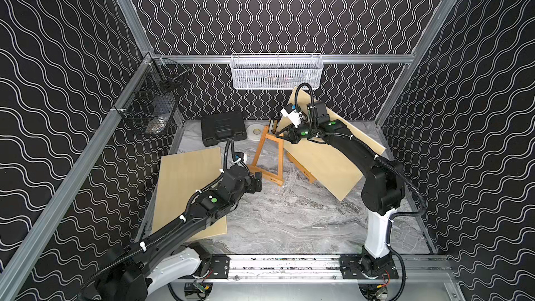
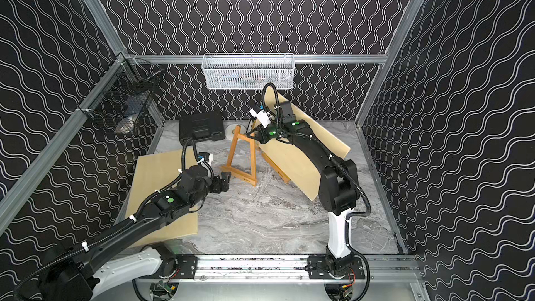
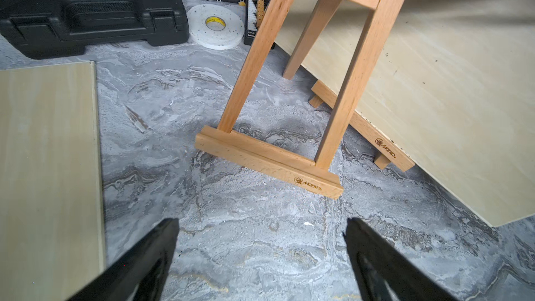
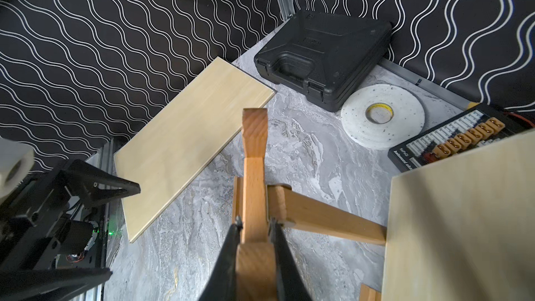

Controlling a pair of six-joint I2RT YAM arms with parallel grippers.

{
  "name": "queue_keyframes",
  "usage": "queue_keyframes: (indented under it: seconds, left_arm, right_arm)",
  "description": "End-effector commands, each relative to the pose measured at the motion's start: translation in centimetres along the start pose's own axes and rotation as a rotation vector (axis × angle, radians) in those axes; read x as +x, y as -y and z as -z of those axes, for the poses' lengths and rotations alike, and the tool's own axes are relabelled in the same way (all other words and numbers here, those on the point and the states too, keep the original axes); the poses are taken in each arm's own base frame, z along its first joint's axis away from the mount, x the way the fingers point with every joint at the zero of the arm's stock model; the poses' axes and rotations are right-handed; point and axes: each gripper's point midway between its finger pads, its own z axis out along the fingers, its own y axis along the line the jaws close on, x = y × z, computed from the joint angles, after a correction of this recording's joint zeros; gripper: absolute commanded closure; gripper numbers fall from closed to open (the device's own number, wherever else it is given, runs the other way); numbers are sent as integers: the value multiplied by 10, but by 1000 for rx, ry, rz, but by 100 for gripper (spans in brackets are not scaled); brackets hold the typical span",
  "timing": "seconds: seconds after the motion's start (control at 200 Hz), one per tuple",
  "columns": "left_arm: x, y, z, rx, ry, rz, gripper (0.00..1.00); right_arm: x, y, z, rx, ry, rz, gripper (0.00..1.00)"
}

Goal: Assemble the easel
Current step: Place the easel at the center of the board.

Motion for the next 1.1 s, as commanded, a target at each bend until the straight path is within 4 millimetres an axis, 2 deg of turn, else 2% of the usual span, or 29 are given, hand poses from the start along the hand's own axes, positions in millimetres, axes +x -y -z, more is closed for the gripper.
queue_keyframes:
  seconds: [0.0, 0.085, 0.23, 0.35, 0.405, 0.586, 0.671, 0.701, 0.831, 0.936, 1.096]
  left_arm:
    - [1, 0, -1, 4, -7, 20, 6]
    - [0, 0, -1, 2, -8, 21, 6]
    - [-3, -1, 0, -2, -2, 23, 6]
    - [-5, -2, 1, -5, -3, 24, 6]
    - [-6, -2, 2, -4, -3, 26, 6]
    - [-11, -4, 7, -9, -4, 34, 6]
    - [-13, -8, 9, -22, -13, 40, 5]
    - [-13, -10, 10, -31, -17, 43, 5]
    - [-17, -20, 11, -61, -38, 61, 3]
    - [-21, -33, 12, -84, -59, 99, 1]
    - [-26, -49, 14, -70, -86, 180, 1]
  right_arm:
    - [18, 2, 0, 12, -69, -10, 93]
    - [18, 3, 0, 14, -70, -10, 86]
    - [5, -3, 8, 26, -36, 8, 72]
    - [-8, -8, 19, 47, 1, 27, 54]
    - [-14, -8, 24, 68, 14, 32, 41]
    - [-31, -13, 45, 152, 76, 28, 22]
    - [-37, -16, 56, 218, 103, 25, 17]
    - [-39, -28, 52, 224, 107, 34, 16]
    - [-40, -47, 60, 271, 158, -5, 15]
    - [-33, -66, 62, 305, 180, -17, 14]
    - [-10, -101, 51, 308, 158, -30, 14]
